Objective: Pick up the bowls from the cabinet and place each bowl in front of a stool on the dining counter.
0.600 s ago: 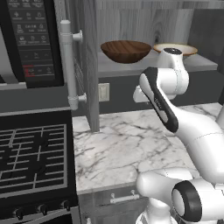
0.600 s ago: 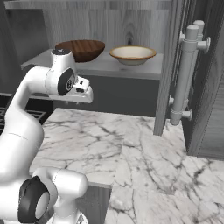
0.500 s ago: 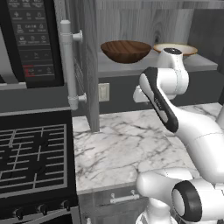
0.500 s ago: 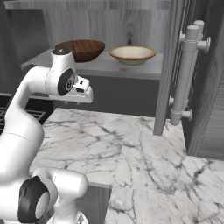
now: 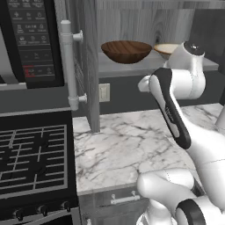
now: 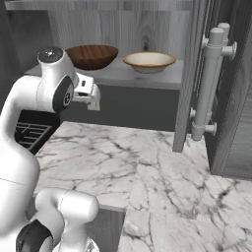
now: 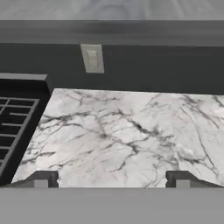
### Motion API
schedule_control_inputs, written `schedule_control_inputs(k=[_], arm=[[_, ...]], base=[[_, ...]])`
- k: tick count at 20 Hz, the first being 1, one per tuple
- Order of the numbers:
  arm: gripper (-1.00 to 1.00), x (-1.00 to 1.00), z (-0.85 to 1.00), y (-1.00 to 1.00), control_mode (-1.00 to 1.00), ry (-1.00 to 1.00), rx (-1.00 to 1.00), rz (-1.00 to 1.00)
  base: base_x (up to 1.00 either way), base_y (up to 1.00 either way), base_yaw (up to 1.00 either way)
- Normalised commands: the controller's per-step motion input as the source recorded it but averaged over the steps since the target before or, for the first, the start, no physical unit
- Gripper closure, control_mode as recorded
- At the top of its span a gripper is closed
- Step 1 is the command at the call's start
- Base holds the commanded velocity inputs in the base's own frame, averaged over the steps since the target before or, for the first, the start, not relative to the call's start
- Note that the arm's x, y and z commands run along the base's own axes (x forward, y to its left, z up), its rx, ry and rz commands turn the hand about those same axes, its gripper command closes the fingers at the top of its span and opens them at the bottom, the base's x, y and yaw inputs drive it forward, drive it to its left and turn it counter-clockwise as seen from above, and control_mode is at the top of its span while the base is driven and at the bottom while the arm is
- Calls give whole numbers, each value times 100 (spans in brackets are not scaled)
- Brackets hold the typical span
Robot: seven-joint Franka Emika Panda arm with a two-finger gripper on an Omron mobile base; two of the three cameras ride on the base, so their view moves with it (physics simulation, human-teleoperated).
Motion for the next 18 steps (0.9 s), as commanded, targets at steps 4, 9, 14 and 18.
schedule_control_inputs(k=[4,9,14,18], arm=[[-100,-45,92,-1,-100,-63,6,0],[-100,-24,89,-3,-100,-49,19,-1],[-100,0,59,-9,-100,-11,19,0],[-100,0,6,0,-100,-1,2,0]], base=[[0,0,0],[0,0,0],[0,0,0],[0,0,0]])
